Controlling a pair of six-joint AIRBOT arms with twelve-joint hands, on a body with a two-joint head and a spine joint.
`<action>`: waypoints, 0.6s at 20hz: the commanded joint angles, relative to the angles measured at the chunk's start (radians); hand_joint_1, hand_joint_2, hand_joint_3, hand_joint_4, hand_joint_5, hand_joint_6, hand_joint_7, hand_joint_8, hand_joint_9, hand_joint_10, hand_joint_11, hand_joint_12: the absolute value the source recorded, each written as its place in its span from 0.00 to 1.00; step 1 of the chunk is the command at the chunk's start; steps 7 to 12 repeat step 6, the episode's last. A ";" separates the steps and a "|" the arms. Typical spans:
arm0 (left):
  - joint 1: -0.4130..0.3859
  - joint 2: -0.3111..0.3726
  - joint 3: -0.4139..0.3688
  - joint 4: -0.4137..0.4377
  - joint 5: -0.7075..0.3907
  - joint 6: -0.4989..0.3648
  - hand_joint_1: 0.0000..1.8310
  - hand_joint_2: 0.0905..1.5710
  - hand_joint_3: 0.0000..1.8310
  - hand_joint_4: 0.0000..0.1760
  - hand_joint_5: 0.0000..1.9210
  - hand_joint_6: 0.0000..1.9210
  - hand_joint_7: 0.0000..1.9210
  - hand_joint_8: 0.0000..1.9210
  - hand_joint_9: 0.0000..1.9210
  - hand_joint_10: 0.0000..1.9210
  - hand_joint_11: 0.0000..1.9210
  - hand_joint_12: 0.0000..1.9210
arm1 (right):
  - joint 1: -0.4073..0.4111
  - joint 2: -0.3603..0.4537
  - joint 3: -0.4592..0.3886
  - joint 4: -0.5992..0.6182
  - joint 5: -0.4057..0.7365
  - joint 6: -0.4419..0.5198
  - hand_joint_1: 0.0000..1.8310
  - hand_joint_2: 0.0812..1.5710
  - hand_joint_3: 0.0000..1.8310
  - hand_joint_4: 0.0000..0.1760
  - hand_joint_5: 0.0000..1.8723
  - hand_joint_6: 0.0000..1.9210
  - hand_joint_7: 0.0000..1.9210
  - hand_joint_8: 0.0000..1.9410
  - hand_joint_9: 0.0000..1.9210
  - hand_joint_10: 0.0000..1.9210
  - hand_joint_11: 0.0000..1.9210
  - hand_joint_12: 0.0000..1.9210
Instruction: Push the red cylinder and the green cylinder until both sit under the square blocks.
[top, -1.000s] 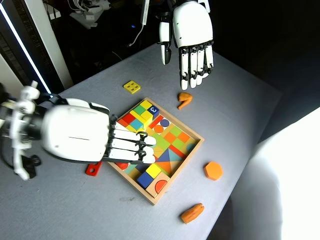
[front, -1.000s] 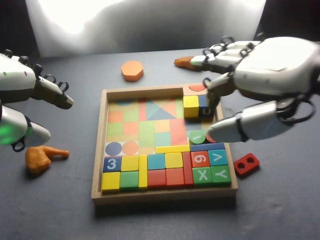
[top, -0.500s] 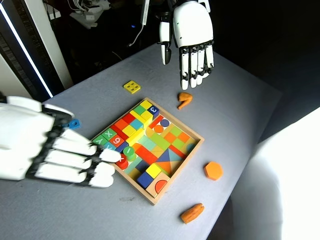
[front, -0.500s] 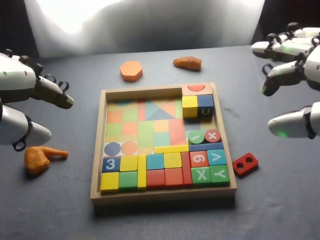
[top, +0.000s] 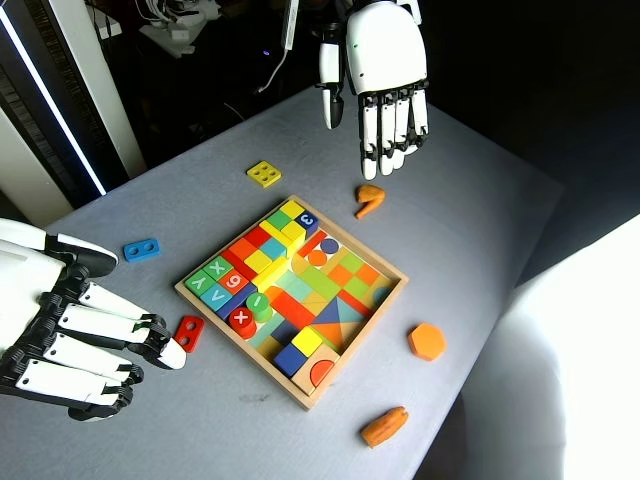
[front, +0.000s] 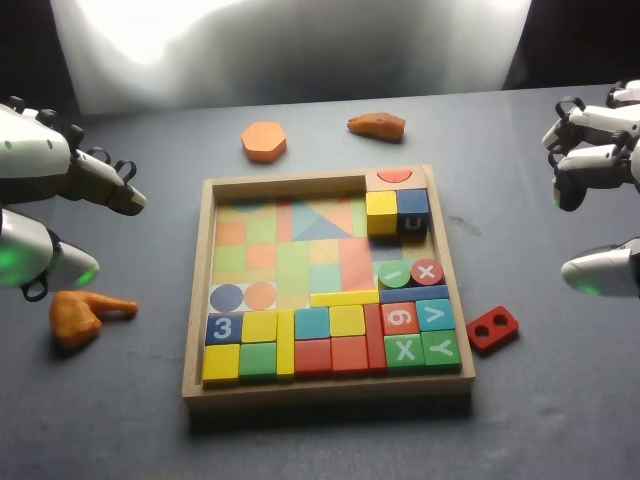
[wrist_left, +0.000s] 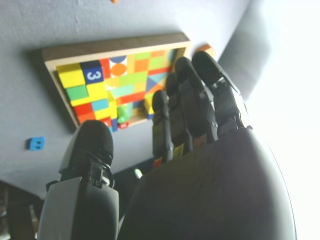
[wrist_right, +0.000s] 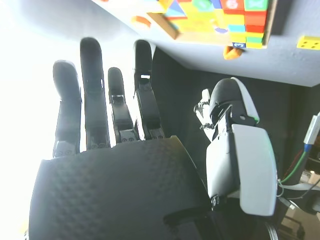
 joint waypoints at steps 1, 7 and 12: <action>-0.013 0.007 0.002 0.017 -0.070 0.005 0.23 0.87 0.00 0.18 0.15 0.00 0.18 0.00 0.22 0.00 0.01 0.60 | 0.010 0.010 -0.001 0.000 0.142 -0.004 0.02 0.72 0.00 0.00 0.23 0.43 0.27 0.41 0.21 0.70 0.11 1.00; -0.012 0.007 0.001 0.017 -0.066 0.005 0.20 0.89 0.00 0.17 0.16 0.00 0.18 0.00 0.22 0.00 0.01 0.62 | -0.008 -0.003 -0.006 0.000 0.195 -0.004 0.04 0.71 0.00 0.00 0.26 0.46 0.35 0.56 0.30 0.81 0.24 1.00; -0.012 0.007 0.001 0.017 -0.066 0.005 0.20 0.89 0.00 0.17 0.16 0.00 0.18 0.00 0.22 0.00 0.01 0.62 | -0.008 -0.003 -0.006 0.000 0.195 -0.004 0.04 0.71 0.00 0.00 0.26 0.46 0.35 0.56 0.30 0.81 0.24 1.00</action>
